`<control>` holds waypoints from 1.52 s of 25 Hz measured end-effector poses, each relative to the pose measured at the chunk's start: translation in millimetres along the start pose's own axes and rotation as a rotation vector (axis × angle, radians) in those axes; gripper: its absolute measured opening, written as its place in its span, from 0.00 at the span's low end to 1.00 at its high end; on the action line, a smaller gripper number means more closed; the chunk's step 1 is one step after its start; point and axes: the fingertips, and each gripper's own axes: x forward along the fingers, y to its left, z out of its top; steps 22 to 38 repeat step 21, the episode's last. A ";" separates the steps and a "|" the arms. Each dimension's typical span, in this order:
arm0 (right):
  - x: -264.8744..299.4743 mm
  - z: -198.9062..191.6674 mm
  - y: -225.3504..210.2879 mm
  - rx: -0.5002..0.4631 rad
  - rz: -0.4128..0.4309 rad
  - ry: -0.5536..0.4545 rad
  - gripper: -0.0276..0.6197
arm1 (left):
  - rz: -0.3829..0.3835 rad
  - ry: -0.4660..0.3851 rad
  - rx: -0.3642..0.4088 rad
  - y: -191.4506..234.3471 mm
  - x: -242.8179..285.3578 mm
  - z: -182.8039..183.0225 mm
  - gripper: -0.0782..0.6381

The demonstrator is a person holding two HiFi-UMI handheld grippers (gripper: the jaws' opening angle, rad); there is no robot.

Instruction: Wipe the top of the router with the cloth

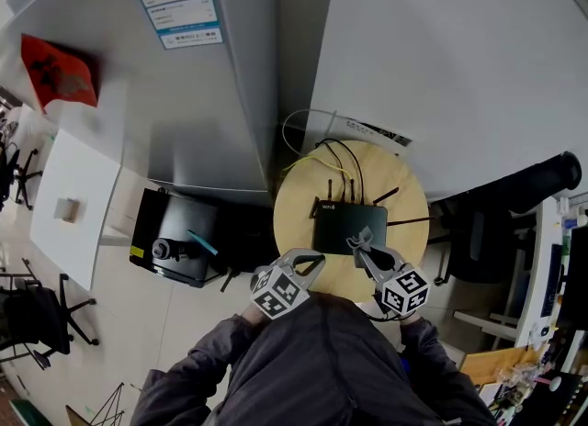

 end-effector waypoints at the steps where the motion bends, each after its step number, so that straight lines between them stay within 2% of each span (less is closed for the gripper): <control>1: 0.0 0.2 0.3 -0.001 0.000 0.000 0.09 | 0.001 0.000 0.000 0.1 0.0 0.1 0.11; 21: 7.6 7.4 11.3 -0.049 0.007 0.001 0.09 | 0.003 -0.006 -0.005 4.0 -3.1 -0.5 0.11; 38: 7.6 7.4 11.3 -0.049 0.007 0.001 0.09 | 0.003 -0.006 -0.005 4.0 -3.1 -0.5 0.11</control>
